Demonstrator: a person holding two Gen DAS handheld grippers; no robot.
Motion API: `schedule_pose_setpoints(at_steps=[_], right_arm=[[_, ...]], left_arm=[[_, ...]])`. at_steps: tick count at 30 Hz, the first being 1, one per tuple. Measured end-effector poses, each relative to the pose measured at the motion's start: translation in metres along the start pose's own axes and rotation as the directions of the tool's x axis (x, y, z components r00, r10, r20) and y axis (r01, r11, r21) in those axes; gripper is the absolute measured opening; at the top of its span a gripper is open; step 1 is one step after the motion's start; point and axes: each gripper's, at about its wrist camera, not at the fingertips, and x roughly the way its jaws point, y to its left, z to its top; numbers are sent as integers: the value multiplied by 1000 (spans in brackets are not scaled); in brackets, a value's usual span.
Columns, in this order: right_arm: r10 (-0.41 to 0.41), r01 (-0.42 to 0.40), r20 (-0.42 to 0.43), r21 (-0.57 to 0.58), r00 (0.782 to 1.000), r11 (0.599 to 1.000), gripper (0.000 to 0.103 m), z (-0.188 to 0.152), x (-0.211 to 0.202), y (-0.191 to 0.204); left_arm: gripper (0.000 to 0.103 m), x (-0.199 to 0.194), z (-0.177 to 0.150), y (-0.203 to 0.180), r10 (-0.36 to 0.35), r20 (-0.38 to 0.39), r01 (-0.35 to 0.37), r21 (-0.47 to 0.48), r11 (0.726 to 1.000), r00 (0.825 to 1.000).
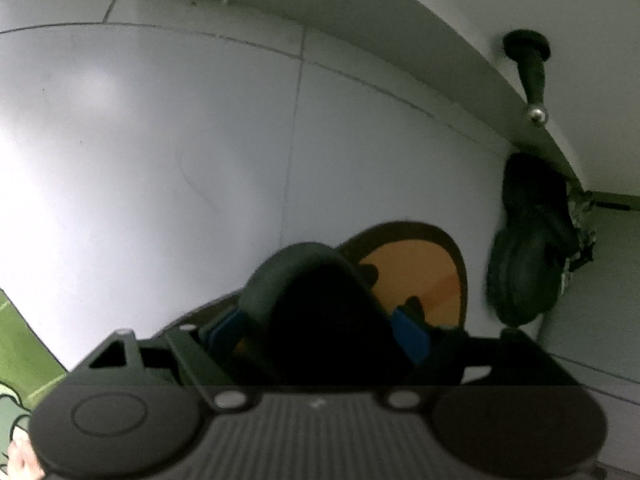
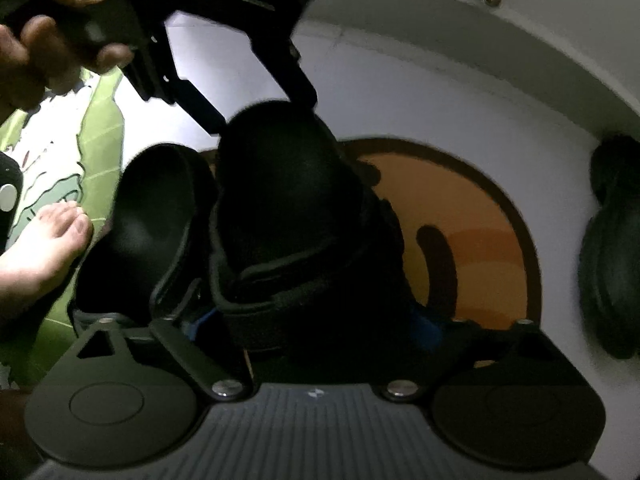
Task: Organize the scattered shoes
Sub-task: 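Grasp a black slide with the right gripper while the left gripper grasps another black slide, then carry both black slides up toward the wall beside the clogs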
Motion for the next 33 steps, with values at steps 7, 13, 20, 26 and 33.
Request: schedule_pose_setpoints(at_steps=[7, 13, 20, 26, 33], right_arm=[[-2, -2, 36, 103, 999, 995, 83, 5, -10, -11], [-42, 36, 43, 143, 998, 989, 80, 11, -15, -14], [-57, 51, 31, 156, 998, 987, 83, 11, -11, -16], [-57, 60, -21, 230, 998, 971, 98, 16, 9, -25], [-90, 95, -37, 177, 995, 980, 97, 19, 20, -24]], left_arm=[[85, -7, 0, -23, -29, 38, 24, 107, 994, 999], [92, -3, 2, -49, -26, 67, 11, 224, 975, 997], [95, -2, 4, -56, -34, 77, 15, 232, 972, 996], [72, 10, 2, -55, -171, -42, 176, 233, 956, 984], [72, -4, 3, -51, -199, -2, 193, 246, 950, 980]])
